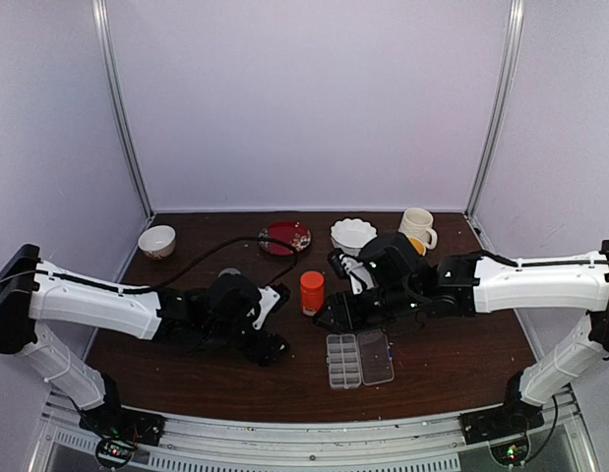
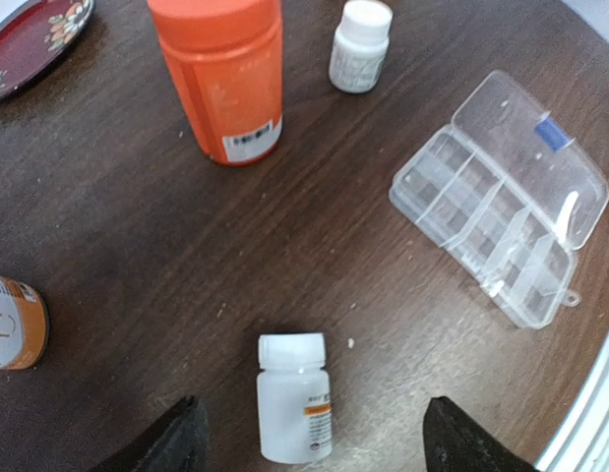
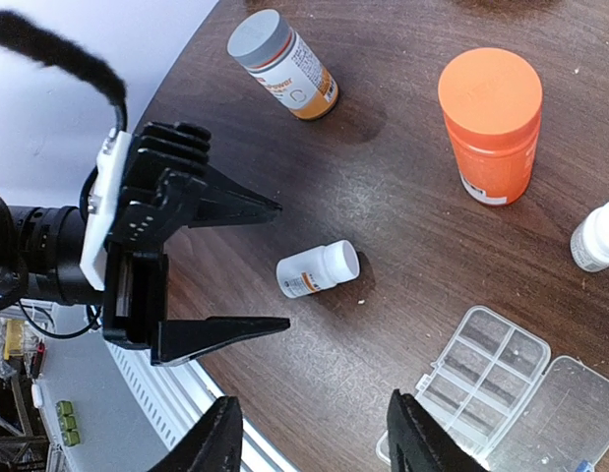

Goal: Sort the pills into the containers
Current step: Pick up the pill bottle from the center of the board.

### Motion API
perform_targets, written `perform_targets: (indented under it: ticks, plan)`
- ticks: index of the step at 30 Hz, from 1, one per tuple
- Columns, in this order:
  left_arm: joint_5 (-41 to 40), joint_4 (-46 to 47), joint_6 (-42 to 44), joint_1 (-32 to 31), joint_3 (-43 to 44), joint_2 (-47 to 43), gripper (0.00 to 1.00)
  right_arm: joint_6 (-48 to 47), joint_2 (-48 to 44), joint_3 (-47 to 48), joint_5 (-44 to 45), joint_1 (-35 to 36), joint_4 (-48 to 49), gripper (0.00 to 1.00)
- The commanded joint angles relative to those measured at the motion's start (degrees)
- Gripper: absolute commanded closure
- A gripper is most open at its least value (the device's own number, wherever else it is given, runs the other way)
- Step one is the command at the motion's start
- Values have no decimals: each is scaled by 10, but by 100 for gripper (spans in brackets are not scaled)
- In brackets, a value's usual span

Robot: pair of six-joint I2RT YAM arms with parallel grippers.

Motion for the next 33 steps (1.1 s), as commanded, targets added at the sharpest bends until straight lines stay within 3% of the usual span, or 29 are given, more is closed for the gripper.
perform_targets:
  ticks: [1, 3, 10, 13, 18, 25, 33]
  plan:
    - [-20, -58, -54, -1, 11, 22, 14, 13, -27, -20, 24, -7, 9, 47]
    - [-16, -59, -58, -1, 9, 34, 13, 13, -33, -25, 29, -8, 13, 46]
    - [19, -70, -48, 1, 30, 98, 24, 11, -27, -27, 33, -11, 13, 47]
    - [9, -81, -49, 2, 42, 119, 37, 12, -22, -29, 31, -13, 15, 48]
    - [10, -100, -36, 2, 73, 142, 68, 14, -16, -34, 24, -13, 20, 51]
    - [8, -54, -15, 1, 40, 74, 72, 18, -21, -46, 6, -15, 31, 51]
    - [50, 109, 71, -7, -45, -88, 76, 15, -19, -19, -85, -18, 49, 48]
